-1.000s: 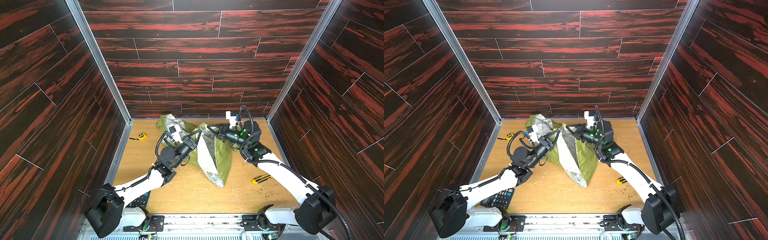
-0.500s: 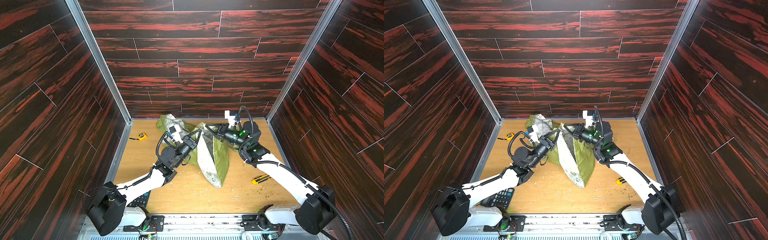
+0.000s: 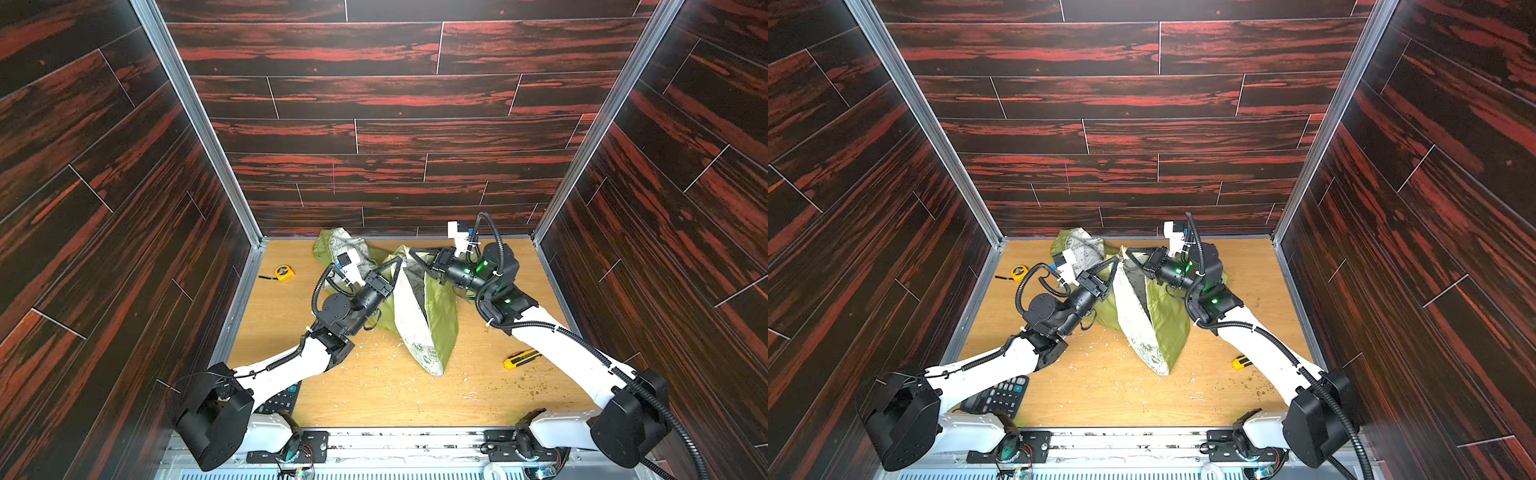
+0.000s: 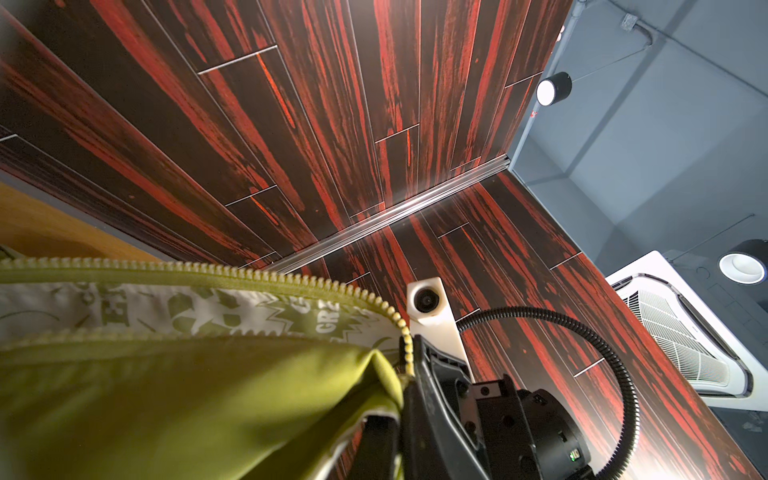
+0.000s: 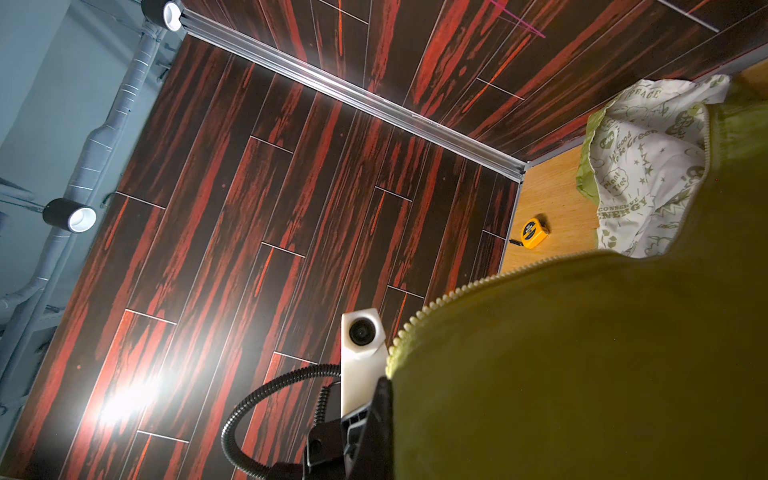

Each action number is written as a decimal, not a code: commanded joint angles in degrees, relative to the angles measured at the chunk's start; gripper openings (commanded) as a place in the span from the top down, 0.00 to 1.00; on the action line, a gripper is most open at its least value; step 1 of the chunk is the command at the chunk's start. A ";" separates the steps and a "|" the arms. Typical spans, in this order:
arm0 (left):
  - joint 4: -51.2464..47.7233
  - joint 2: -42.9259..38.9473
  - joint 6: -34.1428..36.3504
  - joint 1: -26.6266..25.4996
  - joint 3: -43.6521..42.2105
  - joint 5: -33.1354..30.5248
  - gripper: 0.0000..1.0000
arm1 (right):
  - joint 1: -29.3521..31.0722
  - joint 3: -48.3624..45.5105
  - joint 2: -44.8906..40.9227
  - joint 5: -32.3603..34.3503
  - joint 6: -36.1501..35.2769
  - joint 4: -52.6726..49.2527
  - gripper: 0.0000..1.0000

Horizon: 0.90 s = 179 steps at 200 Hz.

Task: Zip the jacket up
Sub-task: 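Raise the hem ends upward with both grippers, holding the zipper taut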

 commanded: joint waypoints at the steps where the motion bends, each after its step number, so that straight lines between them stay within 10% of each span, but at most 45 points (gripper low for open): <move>1: 4.23 -0.33 -0.45 0.30 0.69 -0.75 1.00 | 0.65 2.39 1.31 0.21 -0.06 1.12 1.00; 179: 7.13 2.05 -4.36 0.29 6.03 3.85 1.00 | 2.17 7.17 0.29 -0.37 -7.55 -5.67 1.00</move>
